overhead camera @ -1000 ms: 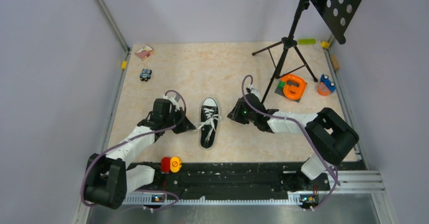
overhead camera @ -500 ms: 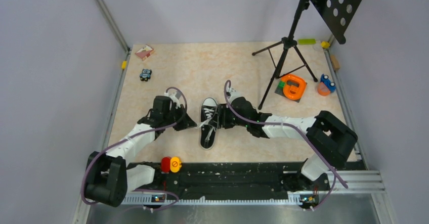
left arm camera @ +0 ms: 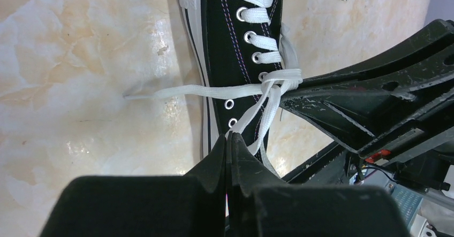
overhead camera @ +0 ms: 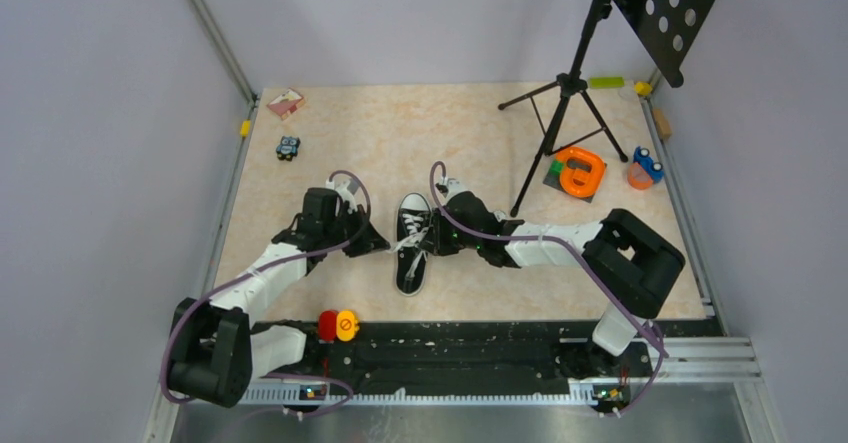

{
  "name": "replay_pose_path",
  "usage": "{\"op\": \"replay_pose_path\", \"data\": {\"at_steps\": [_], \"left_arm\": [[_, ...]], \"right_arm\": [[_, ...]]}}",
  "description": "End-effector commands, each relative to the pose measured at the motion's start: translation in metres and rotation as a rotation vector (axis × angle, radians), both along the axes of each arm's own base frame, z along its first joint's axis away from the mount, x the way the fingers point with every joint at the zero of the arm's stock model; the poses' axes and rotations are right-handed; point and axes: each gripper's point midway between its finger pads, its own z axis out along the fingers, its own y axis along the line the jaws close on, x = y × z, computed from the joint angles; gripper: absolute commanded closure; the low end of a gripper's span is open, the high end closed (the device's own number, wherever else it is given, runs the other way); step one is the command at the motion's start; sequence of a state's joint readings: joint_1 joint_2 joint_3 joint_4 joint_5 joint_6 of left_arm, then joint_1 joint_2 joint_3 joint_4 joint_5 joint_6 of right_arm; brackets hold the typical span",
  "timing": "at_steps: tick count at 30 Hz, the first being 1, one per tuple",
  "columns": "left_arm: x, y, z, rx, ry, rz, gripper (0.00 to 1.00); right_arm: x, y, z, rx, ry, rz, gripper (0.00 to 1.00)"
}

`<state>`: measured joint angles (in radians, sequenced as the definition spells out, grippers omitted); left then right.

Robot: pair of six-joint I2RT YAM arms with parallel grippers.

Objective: Tie the shoes
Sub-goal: Tie the shoelace on the shoe.

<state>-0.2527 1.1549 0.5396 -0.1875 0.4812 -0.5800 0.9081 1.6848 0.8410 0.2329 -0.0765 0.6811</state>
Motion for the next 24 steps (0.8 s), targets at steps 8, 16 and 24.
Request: {"op": "replay_pose_path", "data": {"at_steps": [8,16,24], "left_arm": [[0.014,-0.005,0.018,-0.022,-0.06,-0.017,1.0],[0.016,-0.005,0.017,-0.023,-0.062,-0.018,1.0],[0.014,-0.006,0.016,-0.025,-0.057,-0.023,1.0]], "right_arm": [[-0.01,-0.002,0.022,-0.021,-0.03,0.065,1.0],[-0.034,-0.02,0.008,-0.076,0.032,0.124,1.0],[-0.027,-0.016,0.011,-0.041,0.026,0.074,0.83]]}}
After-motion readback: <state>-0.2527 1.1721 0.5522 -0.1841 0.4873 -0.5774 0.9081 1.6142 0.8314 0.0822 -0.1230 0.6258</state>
